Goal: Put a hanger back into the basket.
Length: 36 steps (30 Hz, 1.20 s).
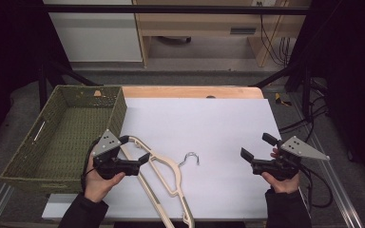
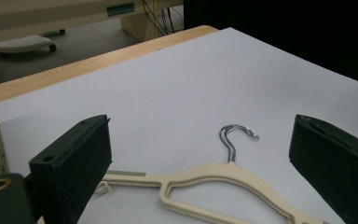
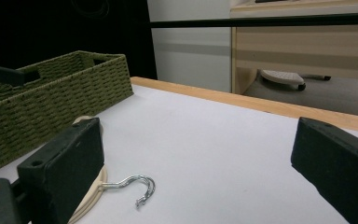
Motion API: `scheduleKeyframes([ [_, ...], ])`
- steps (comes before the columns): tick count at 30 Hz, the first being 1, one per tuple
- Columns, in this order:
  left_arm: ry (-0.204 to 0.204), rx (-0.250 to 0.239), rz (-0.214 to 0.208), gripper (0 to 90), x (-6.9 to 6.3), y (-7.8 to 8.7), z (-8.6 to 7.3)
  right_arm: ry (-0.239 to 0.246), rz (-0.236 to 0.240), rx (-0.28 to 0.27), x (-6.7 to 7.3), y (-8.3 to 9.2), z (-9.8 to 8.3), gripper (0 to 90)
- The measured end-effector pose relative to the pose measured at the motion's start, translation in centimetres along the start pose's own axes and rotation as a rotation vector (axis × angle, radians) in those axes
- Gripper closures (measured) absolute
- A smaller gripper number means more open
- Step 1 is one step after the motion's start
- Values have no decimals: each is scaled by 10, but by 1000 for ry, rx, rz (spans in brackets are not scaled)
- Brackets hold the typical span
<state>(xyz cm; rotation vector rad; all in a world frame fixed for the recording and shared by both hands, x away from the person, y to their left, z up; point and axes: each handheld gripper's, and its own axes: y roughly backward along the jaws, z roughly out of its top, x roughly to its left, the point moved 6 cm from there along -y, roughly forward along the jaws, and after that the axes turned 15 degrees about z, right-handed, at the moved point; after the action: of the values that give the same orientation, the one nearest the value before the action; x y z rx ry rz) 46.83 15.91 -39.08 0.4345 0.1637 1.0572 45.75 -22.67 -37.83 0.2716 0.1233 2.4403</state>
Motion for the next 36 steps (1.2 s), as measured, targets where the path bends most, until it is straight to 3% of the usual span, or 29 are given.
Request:
scheduleKeyframes([
  [9, -5, 48, -26, 67, -11, -24, -2, -4, 6, 5, 1, 0, 0, 30],
  [20, -52, 100, -40, 100, -36, -58, -2, -10, 8, 5, 1, -2, -1, 30],
  [27, -71, 150, -59, 120, -54, -84, -9, -7, 10, 5, 1, -3, -1, 30],
  [31, -118, 197, -53, 123, -63, -99, -19, -5, 12, 14, 2, -4, -2, 30],
  [36, -138, 234, -59, 147, -69, -110, -27, -4, 13, 17, 1, -6, -3, 29],
])
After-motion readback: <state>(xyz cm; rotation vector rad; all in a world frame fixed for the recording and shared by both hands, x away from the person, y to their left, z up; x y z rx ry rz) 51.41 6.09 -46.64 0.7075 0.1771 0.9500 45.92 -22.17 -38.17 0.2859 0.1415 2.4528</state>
